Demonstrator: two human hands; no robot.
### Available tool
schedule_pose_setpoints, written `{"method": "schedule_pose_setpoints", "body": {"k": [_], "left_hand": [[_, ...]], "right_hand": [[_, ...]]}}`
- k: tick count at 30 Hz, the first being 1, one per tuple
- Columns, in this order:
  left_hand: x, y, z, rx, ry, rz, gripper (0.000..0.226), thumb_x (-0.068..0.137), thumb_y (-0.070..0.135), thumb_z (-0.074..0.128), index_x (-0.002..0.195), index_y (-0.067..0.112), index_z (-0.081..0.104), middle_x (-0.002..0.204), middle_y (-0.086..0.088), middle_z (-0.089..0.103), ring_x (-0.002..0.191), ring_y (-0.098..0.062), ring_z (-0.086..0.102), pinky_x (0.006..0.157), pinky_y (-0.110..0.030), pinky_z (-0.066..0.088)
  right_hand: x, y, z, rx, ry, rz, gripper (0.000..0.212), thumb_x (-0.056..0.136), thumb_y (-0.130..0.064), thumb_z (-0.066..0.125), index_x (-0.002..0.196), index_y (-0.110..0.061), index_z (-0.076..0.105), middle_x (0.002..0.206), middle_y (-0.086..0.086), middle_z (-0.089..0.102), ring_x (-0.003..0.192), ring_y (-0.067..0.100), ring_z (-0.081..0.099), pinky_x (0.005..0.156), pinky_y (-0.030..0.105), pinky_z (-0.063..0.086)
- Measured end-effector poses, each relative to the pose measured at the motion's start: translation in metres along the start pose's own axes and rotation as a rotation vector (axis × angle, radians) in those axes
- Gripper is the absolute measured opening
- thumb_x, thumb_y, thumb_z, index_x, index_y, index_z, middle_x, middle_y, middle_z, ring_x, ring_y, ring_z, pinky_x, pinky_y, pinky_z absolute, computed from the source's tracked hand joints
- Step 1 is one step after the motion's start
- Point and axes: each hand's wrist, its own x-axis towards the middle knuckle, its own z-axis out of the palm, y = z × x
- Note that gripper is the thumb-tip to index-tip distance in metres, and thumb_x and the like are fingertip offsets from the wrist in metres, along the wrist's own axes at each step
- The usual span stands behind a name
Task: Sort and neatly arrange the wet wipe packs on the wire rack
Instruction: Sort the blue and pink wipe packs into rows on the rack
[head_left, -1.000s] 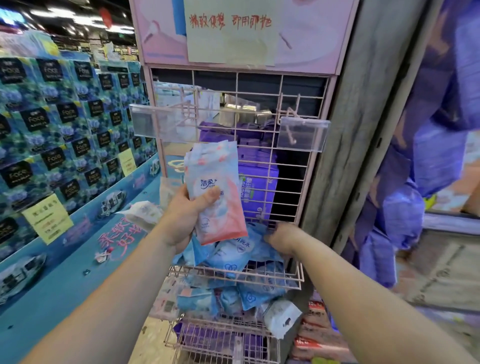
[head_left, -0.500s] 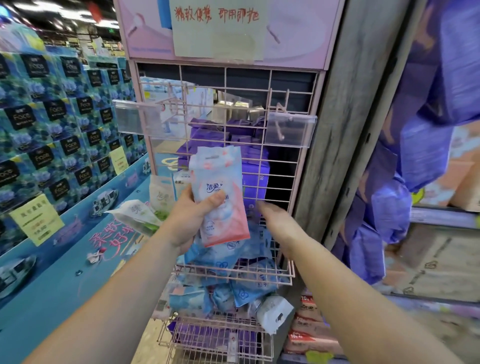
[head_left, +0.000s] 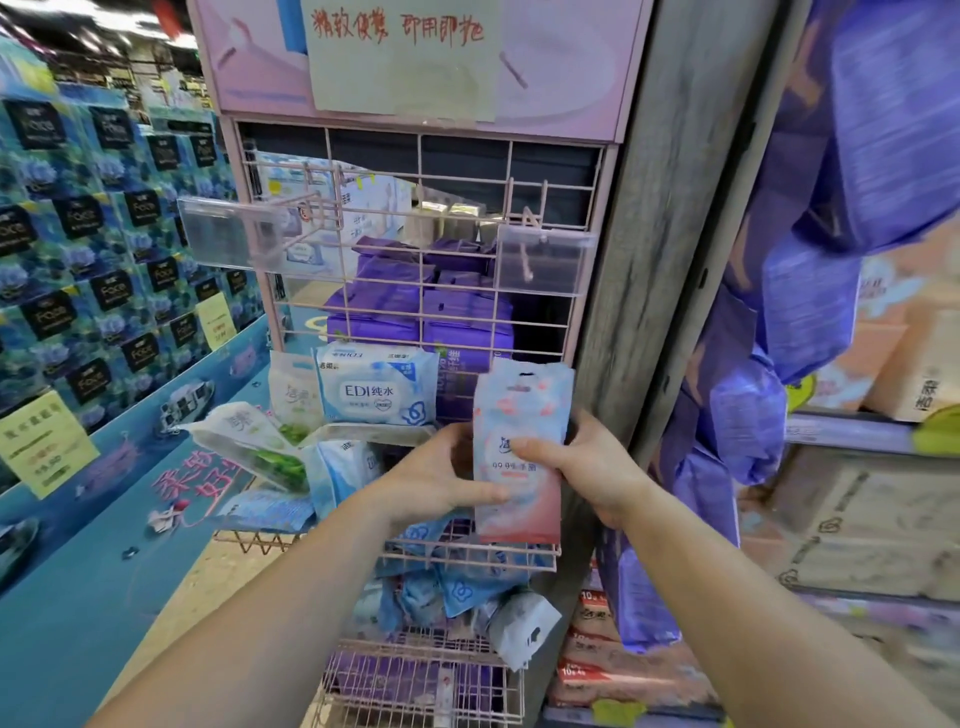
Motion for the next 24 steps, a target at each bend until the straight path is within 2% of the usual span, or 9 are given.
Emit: {"method": "schedule_pose_setpoints", "body": {"k": [3,6,8,10,13,17,19,22,24], "left_hand": [[-0.005,-0.005,-0.004,0.264,0.049,-0.079,0.069,0.075,0.032,0.078,0.135,0.019,0.047,0.127,0.011,0.054,0.117,-0.006,0.052,0.097,-0.023,0.040],[-0.003,-0.012,0.001,0.729,0.141,-0.140,0.073,0.071,0.051,0.073,0.133,0.022,0.048,0.135,0.001,0.050,0.127,-0.019,0.046,0.103,-0.029,0.039],[-0.001,-0.017,0.006,0.893,0.136,-0.164,0.084,0.066,0.054,0.073,0.138,0.024,0.041,0.143,-0.002,0.044,0.132,-0.027,0.039,0.108,-0.036,0.036],[0.002,-0.019,0.006,0.897,0.136,-0.209,0.084,0.069,0.046,0.074,0.140,0.024,0.036,0.143,-0.003,0.045,0.130,-0.028,0.042,0.106,-0.037,0.039],[0.004,-0.013,0.003,0.962,0.154,-0.201,0.055,0.076,0.018,0.066,0.128,0.027,0.049,0.128,-0.004,0.059,0.116,-0.027,0.056,0.093,-0.036,0.050],[-0.002,-0.013,0.009,0.978,0.198,-0.115,0.052,0.081,0.004,0.056,0.128,0.024,0.056,0.129,-0.003,0.060,0.119,-0.023,0.054,0.094,-0.030,0.045],[-0.008,-0.016,0.011,0.964,0.285,-0.021,0.039,0.082,0.006,0.056,0.118,0.019,0.064,0.119,-0.005,0.065,0.113,-0.023,0.057,0.091,-0.029,0.044],[-0.017,-0.007,0.015,0.684,0.529,0.120,0.015,0.084,0.007,0.058,0.094,0.011,0.069,0.096,-0.004,0.070,0.093,-0.022,0.062,0.083,-0.030,0.048],[-0.019,0.008,0.015,0.551,0.651,0.152,0.013,0.087,0.008,0.059,0.095,0.013,0.067,0.093,0.000,0.070,0.088,-0.017,0.062,0.083,-0.030,0.050]], "right_hand": [[0.002,0.007,-0.009,0.091,0.144,-0.024,0.058,0.064,-0.018,0.086,0.116,-0.015,0.060,0.105,0.006,0.075,0.095,0.025,0.072,0.090,0.049,0.055],[0.005,0.003,-0.011,0.092,0.198,-0.073,0.049,0.070,-0.014,0.083,0.114,-0.014,0.061,0.106,0.005,0.074,0.095,0.023,0.072,0.090,0.047,0.056],[0.006,-0.006,-0.009,0.094,0.219,-0.122,0.046,0.073,-0.011,0.081,0.115,-0.013,0.062,0.107,0.004,0.074,0.095,0.022,0.072,0.087,0.044,0.057],[0.006,-0.017,-0.009,0.084,0.238,-0.183,0.046,0.074,-0.009,0.080,0.115,-0.012,0.061,0.107,0.004,0.074,0.094,0.020,0.072,0.082,0.039,0.059],[0.005,-0.030,-0.011,0.083,0.273,-0.252,0.043,0.073,-0.009,0.080,0.111,-0.017,0.061,0.105,0.000,0.073,0.091,0.014,0.072,0.074,0.030,0.059],[0.003,-0.033,-0.015,0.100,0.292,-0.272,0.041,0.073,-0.012,0.081,0.107,-0.021,0.061,0.107,0.000,0.073,0.094,0.015,0.072,0.078,0.033,0.058],[0.002,-0.031,-0.016,0.112,0.305,-0.273,0.039,0.073,-0.013,0.081,0.103,-0.024,0.060,0.106,-0.002,0.072,0.094,0.014,0.072,0.077,0.032,0.058],[0.001,-0.029,-0.016,0.139,0.336,-0.267,0.038,0.073,-0.013,0.082,0.099,-0.028,0.059,0.101,-0.005,0.072,0.090,0.012,0.072,0.073,0.029,0.058],[0.002,-0.029,-0.013,0.171,0.354,-0.257,0.038,0.073,-0.012,0.081,0.099,-0.028,0.058,0.101,-0.005,0.072,0.090,0.014,0.072,0.075,0.031,0.058]]}}
